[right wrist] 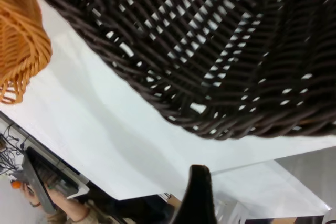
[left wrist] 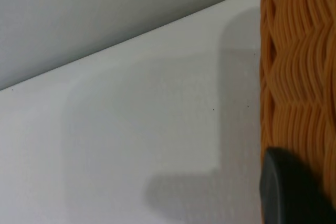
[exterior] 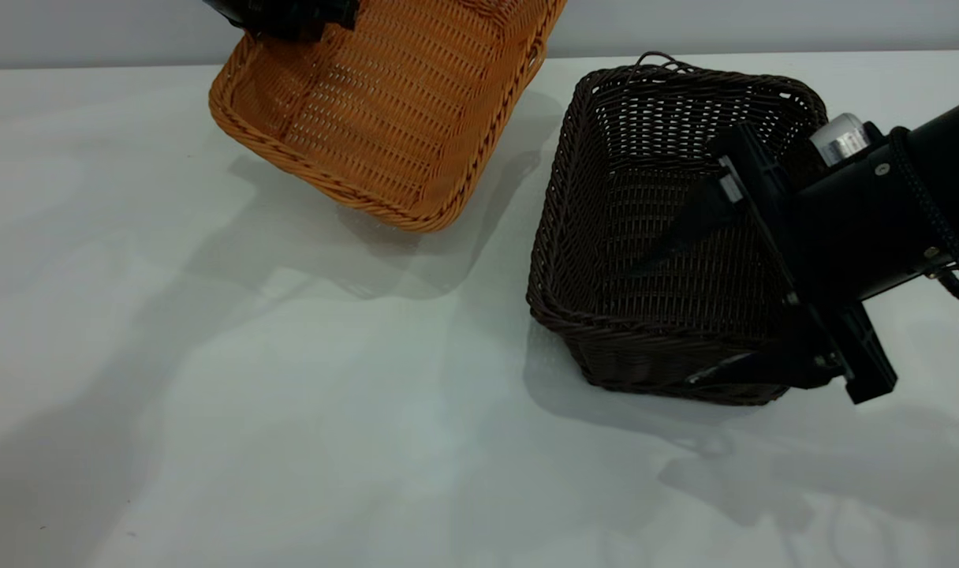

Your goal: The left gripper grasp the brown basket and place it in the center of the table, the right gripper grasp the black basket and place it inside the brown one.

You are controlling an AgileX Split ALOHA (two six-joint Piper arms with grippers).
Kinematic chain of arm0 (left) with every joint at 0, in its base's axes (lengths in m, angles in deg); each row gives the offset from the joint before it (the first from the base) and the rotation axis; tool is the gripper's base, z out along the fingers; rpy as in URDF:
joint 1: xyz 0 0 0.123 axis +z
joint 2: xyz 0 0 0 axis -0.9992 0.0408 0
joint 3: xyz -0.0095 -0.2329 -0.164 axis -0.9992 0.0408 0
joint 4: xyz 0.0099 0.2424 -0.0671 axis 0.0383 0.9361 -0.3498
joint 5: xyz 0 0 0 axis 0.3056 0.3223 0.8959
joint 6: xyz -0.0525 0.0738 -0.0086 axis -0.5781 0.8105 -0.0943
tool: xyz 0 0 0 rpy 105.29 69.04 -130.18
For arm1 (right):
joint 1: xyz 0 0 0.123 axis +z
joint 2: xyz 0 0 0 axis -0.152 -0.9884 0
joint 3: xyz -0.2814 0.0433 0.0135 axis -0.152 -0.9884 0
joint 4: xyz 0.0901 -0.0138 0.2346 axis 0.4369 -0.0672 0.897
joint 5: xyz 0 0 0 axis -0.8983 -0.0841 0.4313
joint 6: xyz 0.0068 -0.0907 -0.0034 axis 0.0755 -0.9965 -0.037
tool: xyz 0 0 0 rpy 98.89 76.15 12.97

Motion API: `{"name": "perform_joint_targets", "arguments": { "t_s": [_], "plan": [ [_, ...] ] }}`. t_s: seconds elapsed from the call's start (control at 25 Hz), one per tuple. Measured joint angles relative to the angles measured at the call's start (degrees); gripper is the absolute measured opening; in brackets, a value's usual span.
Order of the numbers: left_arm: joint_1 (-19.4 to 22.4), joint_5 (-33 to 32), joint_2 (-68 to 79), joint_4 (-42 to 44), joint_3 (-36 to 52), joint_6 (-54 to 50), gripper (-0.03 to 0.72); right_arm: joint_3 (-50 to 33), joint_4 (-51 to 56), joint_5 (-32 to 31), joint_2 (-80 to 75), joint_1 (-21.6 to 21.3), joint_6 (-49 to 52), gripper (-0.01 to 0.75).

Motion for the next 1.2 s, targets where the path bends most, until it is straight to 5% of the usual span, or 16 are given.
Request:
{"name": "perform_joint_targets", "arguments": {
  "t_s": [0.2,0.64,0.92,1.12,1.2],
  "plan": [
    [0.00,0.00,0.00,0.05,0.00,0.00,0.090,0.00,1.30,1.55,-0.92,1.45,-0.89,0.573],
    [0.00,-0.07,0.00,0.06,0.00,0.00,0.090,3.56,3.57,15.76,-4.67,1.63,-2.95,0.550],
    [0.00,-5.90,-2.41,0.17,0.00,0.04,0.090,6.26,3.65,23.84,-4.79,-2.64,-5.22,0.319],
    [0.00,-14.22,-5.32,0.17,0.00,1.41,0.090,7.99,4.78,24.20,-5.02,-10.37,-11.28,0.105],
    [0.08,-18.65,-6.23,0.11,0.00,2.94,0.090,8.97,4.26,23.93,-5.14,-13.40,-15.22,0.086]
  ]
}}
